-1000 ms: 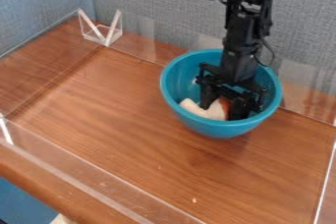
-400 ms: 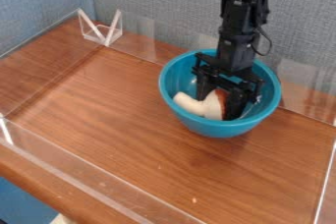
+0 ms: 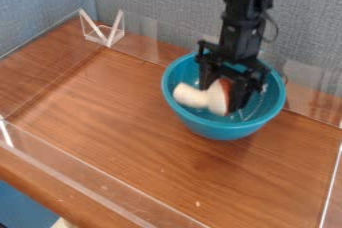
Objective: Remove the mushroom from inside the blue bowl and put it on the table
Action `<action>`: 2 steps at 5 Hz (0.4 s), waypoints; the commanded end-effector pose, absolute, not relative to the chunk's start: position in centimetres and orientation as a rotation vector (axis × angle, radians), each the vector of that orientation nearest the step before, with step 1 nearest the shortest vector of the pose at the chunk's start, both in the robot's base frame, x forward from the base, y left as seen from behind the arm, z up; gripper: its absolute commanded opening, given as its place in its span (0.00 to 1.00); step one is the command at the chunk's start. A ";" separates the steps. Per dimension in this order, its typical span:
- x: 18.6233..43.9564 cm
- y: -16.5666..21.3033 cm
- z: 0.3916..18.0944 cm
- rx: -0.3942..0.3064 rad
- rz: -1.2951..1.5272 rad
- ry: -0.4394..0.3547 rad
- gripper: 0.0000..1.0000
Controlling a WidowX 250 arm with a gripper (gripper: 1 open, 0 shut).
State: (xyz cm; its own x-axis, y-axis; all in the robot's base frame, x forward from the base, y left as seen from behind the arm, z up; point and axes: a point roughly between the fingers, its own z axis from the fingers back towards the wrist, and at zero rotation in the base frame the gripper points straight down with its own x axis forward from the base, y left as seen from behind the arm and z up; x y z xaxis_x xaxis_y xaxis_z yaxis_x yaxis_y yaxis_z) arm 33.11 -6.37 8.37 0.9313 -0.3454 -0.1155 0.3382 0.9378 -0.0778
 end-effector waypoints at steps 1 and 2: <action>32.7 -5.7 14.7 -0.035 -0.364 -0.011 0.00; 31.8 -1.3 19.1 0.023 -0.291 -0.108 0.00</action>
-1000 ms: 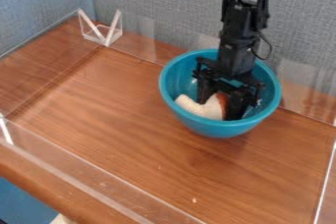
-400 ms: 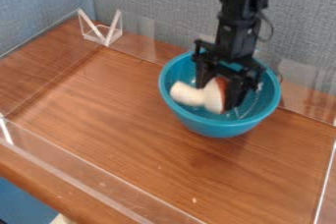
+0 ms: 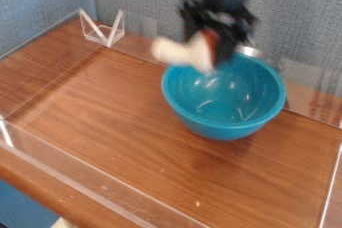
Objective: Remove the mushroom from inside the blue bowl and put it on the table
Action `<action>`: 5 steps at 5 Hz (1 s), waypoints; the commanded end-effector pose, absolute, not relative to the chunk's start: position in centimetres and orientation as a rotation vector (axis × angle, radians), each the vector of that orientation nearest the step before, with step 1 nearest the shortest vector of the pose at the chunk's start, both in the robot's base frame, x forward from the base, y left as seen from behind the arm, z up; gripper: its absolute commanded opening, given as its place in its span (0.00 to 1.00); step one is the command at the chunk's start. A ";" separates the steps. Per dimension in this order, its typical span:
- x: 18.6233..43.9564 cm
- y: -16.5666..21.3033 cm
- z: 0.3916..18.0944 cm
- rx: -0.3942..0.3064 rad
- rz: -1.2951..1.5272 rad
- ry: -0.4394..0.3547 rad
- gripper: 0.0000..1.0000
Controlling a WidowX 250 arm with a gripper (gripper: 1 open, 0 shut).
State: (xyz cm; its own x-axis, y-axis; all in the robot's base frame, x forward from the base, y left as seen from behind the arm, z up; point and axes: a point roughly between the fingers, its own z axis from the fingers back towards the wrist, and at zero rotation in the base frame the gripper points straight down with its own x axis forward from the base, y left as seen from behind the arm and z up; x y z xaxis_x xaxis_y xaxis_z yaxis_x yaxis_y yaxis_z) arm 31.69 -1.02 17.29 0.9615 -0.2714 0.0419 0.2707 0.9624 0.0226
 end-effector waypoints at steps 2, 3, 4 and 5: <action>26.6 8.6 17.9 0.083 0.026 -0.057 0.00; 24.4 8.7 15.4 0.097 0.013 -0.012 0.00; 24.6 5.8 14.1 0.099 -0.041 0.005 0.00; 24.9 4.1 12.4 0.102 -0.063 0.018 0.00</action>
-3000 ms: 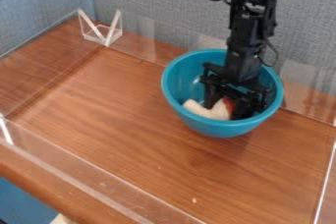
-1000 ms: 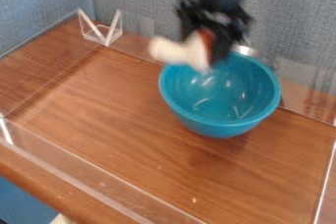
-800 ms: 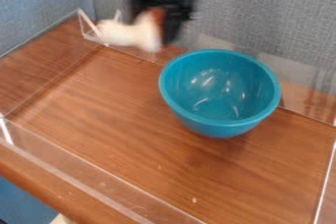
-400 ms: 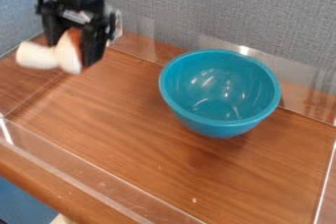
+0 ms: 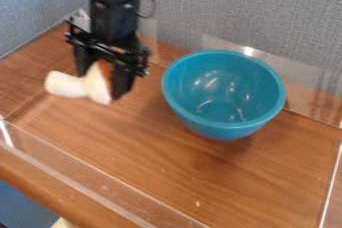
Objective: Remove the mushroom from inside the blue bowl and put it on the table
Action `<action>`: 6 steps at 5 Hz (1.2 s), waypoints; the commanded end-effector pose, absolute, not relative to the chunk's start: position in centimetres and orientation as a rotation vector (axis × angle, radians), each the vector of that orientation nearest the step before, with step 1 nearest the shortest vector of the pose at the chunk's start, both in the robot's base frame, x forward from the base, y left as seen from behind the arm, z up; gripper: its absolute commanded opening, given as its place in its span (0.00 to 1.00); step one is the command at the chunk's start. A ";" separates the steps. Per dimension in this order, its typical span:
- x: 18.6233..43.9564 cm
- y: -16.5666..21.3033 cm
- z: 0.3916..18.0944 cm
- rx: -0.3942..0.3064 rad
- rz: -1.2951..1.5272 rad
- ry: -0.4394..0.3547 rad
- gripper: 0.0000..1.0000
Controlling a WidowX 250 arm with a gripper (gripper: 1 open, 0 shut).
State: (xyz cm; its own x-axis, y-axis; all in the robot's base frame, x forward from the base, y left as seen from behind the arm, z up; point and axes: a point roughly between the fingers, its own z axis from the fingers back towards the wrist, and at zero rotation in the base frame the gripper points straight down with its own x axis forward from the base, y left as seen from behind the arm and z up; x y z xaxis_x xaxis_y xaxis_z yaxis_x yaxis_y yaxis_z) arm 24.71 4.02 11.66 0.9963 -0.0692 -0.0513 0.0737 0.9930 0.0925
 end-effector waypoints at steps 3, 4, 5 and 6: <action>25.6 3.8 7.5 0.106 -0.079 0.055 0.00; 25.7 3.9 7.6 0.099 -0.074 0.050 0.00; 25.8 4.0 7.7 0.090 -0.069 0.048 0.00; 25.9 4.1 7.9 0.083 -0.063 0.045 0.00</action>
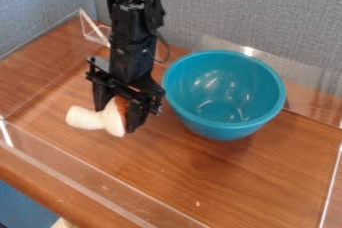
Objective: Remove the mushroom from inside the blue bowl and put it on the table
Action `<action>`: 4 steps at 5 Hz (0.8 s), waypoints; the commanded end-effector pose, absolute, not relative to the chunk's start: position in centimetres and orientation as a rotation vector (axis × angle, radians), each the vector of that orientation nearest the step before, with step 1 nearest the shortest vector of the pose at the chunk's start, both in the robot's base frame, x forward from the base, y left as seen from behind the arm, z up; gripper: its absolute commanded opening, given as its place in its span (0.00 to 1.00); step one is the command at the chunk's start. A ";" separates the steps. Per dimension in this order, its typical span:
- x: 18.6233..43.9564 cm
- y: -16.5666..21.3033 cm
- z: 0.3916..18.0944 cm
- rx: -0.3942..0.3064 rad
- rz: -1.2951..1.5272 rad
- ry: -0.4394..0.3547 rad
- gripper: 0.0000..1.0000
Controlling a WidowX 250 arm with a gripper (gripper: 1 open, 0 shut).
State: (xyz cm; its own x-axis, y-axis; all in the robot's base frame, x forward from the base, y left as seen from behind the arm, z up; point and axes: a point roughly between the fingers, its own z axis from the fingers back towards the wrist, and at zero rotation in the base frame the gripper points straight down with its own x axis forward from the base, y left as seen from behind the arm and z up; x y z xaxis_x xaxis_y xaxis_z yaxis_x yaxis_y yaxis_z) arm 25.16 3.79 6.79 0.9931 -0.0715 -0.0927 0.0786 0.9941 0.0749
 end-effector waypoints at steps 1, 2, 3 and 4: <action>25.9 4.2 8.0 0.075 -0.058 0.043 0.00; 25.8 4.3 8.2 0.070 -0.053 0.043 1.00; 25.6 4.6 8.7 0.063 -0.041 0.039 1.00; 25.4 4.7 8.6 0.058 -0.034 0.043 1.00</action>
